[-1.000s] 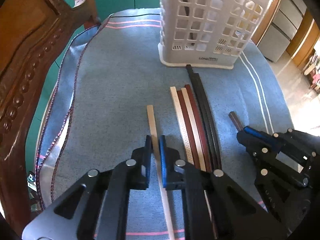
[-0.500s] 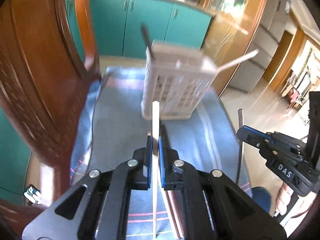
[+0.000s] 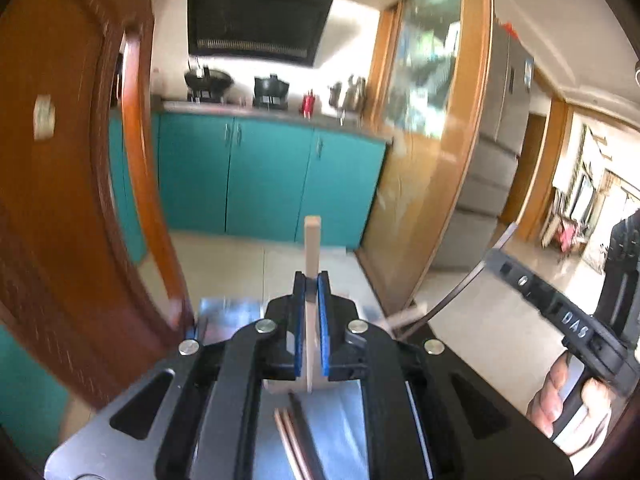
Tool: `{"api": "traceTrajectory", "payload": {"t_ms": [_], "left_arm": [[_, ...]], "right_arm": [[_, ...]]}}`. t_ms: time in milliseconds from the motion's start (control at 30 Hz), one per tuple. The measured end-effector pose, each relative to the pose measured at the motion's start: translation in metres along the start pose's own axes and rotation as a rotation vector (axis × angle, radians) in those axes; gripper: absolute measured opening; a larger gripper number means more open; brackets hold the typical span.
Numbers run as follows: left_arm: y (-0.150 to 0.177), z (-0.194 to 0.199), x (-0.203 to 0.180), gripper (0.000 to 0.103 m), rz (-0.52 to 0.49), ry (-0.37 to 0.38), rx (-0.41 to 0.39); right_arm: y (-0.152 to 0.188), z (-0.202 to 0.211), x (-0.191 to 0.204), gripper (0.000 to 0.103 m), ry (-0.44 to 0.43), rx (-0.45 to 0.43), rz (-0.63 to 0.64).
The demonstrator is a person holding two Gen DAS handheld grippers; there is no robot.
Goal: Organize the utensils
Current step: 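Lift both chopsticks and insert them upright into the white basket, then open both tools and pull them back toward the cloth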
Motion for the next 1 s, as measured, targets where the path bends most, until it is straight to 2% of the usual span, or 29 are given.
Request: {"api": "traceTrajectory", "payload": {"t_ms": [100,167,300,467,667,800,933,1000], "left_arm": [[-0.024,-0.002,0.005,0.007,-0.011,-0.061,-0.076],[-0.029,-0.014,0.012,0.007,0.004,-0.083,-0.099],[-0.025,-0.043,0.023,0.007,0.058,-0.092,-0.062],[-0.031,-0.053,0.027,0.007,0.053,-0.127,-0.095],[-0.032,-0.059,0.039,0.007,0.092,-0.155,-0.120],[-0.041,-0.051,0.043,0.007,0.130,-0.143,-0.156],[-0.041,-0.052,0.037,0.007,0.120,-0.146,-0.160],[-0.029,-0.061,0.030,0.007,0.095,-0.153,-0.138]], "right_arm": [[-0.036,-0.004,-0.003,0.007,0.080,-0.132,0.011],[-0.041,-0.015,-0.009,0.007,0.111,-0.159,0.016],[-0.025,-0.048,-0.020,0.007,0.147,-0.103,0.027],[0.016,-0.078,-0.038,0.007,0.188,-0.015,0.050],[0.054,-0.083,-0.047,0.007,0.192,0.049,0.042],[0.075,-0.084,-0.055,0.007,0.197,0.081,0.015],[0.087,-0.087,-0.060,0.007,0.187,0.122,-0.012],[0.095,-0.085,-0.062,0.016,0.192,0.140,-0.021]]}}
Point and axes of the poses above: each gripper's, at about its wrist camera, not at the fingertips, and z roughly against the way its jaws point, x to its left, y to its underside, the point moved 10 cm from there along -z, roughly the way its jaws point, and after that the axes turned 4 degrees about -z, right-handed, at the moved point
